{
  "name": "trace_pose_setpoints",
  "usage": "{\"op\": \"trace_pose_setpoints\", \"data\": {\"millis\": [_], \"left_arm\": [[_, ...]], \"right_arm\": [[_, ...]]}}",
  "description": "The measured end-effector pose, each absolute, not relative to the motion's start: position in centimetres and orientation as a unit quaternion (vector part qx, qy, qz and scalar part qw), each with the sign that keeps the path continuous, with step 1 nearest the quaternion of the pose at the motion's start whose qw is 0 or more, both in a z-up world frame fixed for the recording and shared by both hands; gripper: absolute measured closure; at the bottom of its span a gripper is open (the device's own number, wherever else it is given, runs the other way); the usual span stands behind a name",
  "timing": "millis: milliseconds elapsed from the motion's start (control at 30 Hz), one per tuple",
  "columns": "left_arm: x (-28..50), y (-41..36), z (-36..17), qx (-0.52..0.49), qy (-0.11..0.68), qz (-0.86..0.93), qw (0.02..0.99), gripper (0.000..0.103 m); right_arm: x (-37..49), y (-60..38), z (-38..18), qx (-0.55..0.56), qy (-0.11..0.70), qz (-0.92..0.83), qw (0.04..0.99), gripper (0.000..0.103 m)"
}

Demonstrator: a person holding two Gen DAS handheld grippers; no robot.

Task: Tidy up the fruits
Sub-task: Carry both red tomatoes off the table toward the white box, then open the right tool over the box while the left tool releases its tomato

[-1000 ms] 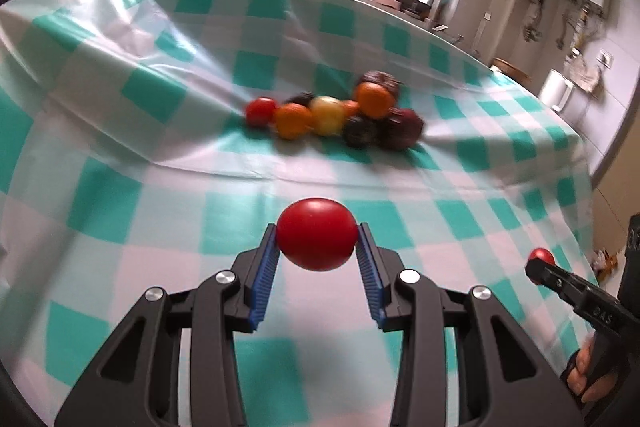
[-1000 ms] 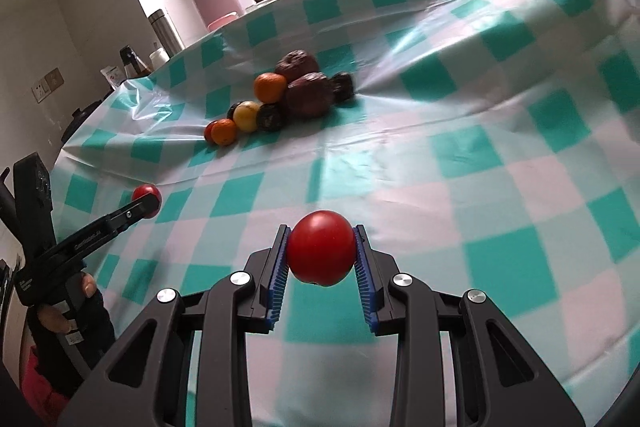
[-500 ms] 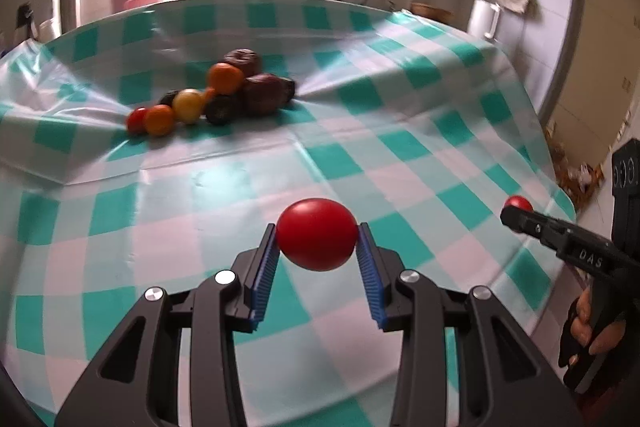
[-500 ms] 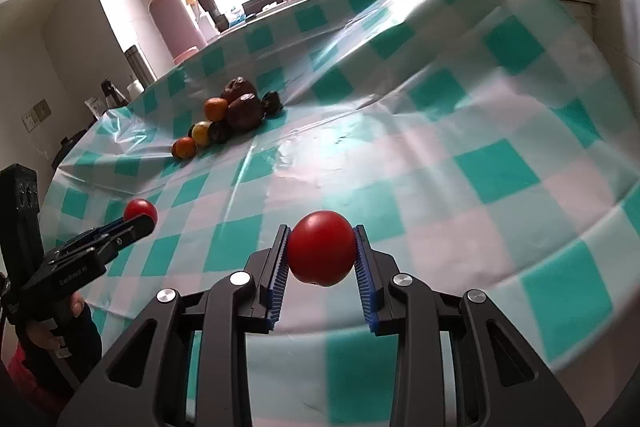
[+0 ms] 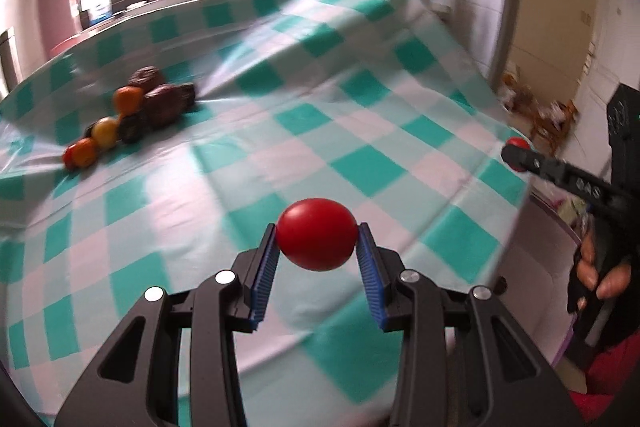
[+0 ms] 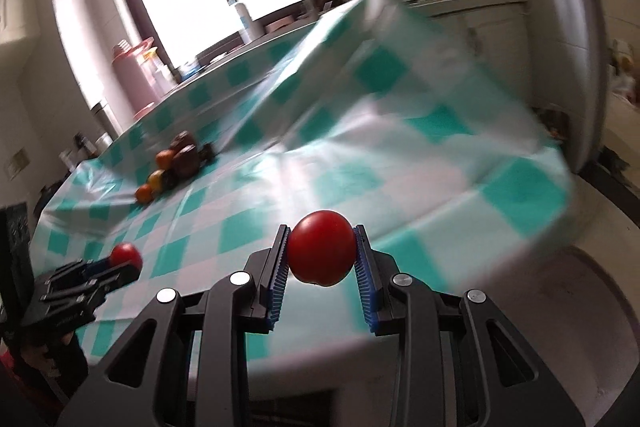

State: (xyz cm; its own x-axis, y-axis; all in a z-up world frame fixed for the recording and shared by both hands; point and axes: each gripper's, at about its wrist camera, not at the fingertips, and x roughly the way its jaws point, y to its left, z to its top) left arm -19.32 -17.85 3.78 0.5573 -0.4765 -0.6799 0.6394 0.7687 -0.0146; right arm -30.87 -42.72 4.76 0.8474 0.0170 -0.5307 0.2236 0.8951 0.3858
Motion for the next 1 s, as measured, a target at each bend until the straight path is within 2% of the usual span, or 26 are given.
{"op": "trace_pose_setpoints", "data": {"millis": [400,633,800,1000], "left_arm": [[-26.0,-27.3,2.9,0.216,0.319,-0.430,0.817,0.064],[-30.4,-32.8,0.0,0.271,0.328,-0.509,0.749,0.064],[-32.2,-36.7,-4.9,0.328,0.356,-0.528,0.698,0.064],[-31.4,-40.3,-10.4,0.379,0.398,-0.499,0.670,0.063]], "right_arm": [[-36.6,-50.4,1.4,0.247,0.283,-0.180,0.909,0.072],[-36.3,-53.0,-2.8,0.199,0.385,-0.235,0.870,0.072],[-34.1,-53.0,-6.5,0.165,0.469,-0.229,0.837,0.072],[-31.9,-52.9,-10.9,0.166,0.527,-0.222,0.803,0.072]]}}
